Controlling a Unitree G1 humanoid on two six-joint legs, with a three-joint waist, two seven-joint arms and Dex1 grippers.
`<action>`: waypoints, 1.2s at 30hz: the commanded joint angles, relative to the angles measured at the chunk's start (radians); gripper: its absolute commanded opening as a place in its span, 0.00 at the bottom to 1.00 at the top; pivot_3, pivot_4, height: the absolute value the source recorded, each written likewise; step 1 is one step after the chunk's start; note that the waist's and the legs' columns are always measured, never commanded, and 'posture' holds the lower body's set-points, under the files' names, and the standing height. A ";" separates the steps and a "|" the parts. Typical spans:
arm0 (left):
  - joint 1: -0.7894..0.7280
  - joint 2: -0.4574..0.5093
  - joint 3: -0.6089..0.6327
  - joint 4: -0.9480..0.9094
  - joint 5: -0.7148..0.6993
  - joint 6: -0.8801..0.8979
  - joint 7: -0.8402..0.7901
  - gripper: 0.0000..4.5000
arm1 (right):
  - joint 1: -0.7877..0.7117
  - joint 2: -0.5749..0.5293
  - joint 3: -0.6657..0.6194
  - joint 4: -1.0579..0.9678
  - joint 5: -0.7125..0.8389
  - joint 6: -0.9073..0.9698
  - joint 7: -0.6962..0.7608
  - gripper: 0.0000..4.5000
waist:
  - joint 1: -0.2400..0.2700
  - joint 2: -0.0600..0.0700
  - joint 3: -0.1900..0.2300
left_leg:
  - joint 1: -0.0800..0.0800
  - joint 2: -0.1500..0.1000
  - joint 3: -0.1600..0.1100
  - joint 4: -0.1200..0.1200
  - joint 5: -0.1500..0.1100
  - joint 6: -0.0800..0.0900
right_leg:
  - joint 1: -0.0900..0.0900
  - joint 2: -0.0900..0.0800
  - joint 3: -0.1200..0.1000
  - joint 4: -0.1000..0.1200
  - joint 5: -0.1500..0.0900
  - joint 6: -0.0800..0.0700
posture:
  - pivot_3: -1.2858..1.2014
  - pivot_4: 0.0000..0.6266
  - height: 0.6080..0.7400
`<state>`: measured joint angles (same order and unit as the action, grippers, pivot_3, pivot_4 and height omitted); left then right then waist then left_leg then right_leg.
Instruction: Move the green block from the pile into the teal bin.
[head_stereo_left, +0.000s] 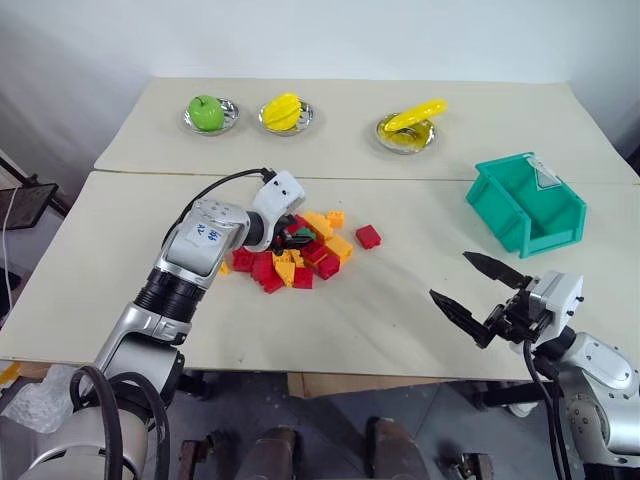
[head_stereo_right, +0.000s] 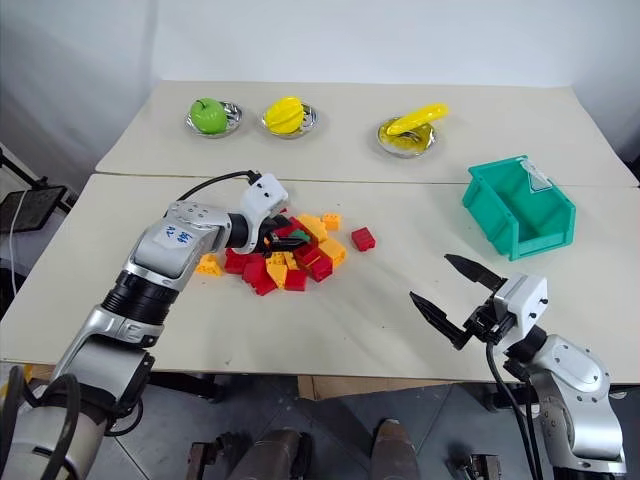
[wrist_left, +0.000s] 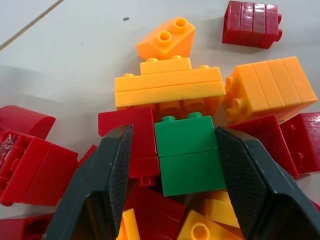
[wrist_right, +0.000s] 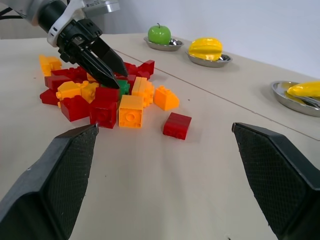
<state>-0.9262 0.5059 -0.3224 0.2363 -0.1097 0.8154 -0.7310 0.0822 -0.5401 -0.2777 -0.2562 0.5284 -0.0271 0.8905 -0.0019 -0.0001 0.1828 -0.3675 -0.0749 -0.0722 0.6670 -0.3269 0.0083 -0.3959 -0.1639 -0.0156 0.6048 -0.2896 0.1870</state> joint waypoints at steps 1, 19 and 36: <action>0.041 0.038 -0.085 -0.057 -0.010 0.107 -0.121 0.61 | 0.008 0.003 -0.016 -0.042 0.010 -0.027 -0.002 1.00 | 0.001 0.001 -0.001 | 0.000 0.000 0.000 0.000 0.000 0.000 | 0.000 0.000 0.000 0.000 0.000 0.000 | 0.52 0.24 1.00; -0.023 -0.037 -0.032 0.199 0.084 -0.069 -0.032 0.61 | 0.012 0.017 0.001 -0.049 0.001 -0.035 -0.027 1.00 | 0.006 0.000 -0.001 | 0.000 0.001 0.000 0.000 0.000 0.000 | 0.000 0.001 0.000 0.000 0.000 0.000 | 0.52 0.24 1.00; -0.063 -0.020 0.122 0.273 0.012 -0.373 -0.162 0.33 | 0.015 0.003 -0.013 -0.056 0.006 -0.027 -0.027 1.00 | 0.003 -0.001 -0.001 | -0.003 0.000 0.000 0.001 0.000 0.000 | -0.003 0.001 0.000 0.001 0.000 0.000 | 0.52 0.24 1.00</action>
<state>-0.9568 0.4647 -0.2430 0.5151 -0.0768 0.5311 -0.8553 0.0943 -0.5293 -0.2767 -0.2741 0.5274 -0.0425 0.8644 0.0011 -0.0012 0.1822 -0.3703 -0.0745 -0.0720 0.6677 -0.3267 0.0080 -0.3985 -0.1631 -0.0151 0.6052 -0.2896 0.1870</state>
